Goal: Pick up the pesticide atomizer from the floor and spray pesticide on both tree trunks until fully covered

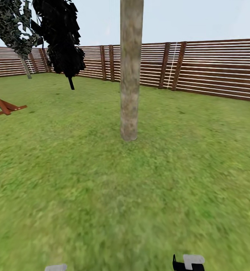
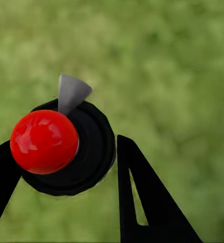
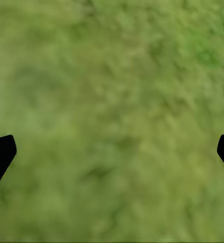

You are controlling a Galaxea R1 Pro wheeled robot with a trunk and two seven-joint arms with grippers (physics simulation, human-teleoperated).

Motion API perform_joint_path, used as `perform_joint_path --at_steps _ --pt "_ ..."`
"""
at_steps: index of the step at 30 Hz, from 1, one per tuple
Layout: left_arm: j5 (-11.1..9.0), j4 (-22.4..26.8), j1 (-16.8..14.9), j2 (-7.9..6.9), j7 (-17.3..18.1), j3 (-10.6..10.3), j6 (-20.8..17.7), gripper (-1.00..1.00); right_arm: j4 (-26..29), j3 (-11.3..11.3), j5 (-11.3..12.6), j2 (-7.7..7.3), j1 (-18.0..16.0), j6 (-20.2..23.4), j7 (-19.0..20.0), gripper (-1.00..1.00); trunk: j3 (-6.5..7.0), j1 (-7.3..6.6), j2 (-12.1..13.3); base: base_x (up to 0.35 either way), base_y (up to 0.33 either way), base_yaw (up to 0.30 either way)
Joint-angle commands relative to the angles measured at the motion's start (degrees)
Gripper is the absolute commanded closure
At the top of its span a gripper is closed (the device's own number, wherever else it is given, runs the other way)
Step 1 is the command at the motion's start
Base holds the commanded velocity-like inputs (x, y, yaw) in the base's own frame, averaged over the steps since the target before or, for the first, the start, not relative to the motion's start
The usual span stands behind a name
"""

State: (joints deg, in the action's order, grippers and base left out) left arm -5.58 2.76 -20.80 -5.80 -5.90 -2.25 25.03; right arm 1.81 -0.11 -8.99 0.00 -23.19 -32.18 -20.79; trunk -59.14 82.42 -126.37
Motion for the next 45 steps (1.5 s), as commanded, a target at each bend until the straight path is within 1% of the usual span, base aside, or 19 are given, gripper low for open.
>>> perform_joint_path --at_steps 1,24,32,45 --pt "-0.57 -0.04 -0.03 0.0 0.01 -0.29 0.19 1.0 -0.05 -0.04 -0.59 0.0 -0.06 0.01 -0.48 -1.0 -0.05 0.03 -0.02 0.339 0.0 0.0" --pt "-0.57 -0.04 -0.03 -0.09 0.03 -0.29 0.19 1.0 0.01 0.01 -0.59 0.07 -0.03 0.01 -0.54 -1.0 -0.05 0.03 -0.02 0.34 0.0 0.0" --pt "-0.57 -0.04 -0.03 -0.06 0.04 -0.29 0.19 1.0 0.05 0.02 -0.51 0.11 -0.02 0.01 -0.56 -1.0 -0.05 0.03 -0.02 0.341 0.0 -0.171" --pt "-0.57 -0.04 -0.01 -0.09 0.1 -0.3 0.24 1.0 0.12 0.03 -0.42 0.32 -0.04 0.01 -0.56 -1.0 -0.05 0.03 -0.02 0.341 0.0 -0.006"
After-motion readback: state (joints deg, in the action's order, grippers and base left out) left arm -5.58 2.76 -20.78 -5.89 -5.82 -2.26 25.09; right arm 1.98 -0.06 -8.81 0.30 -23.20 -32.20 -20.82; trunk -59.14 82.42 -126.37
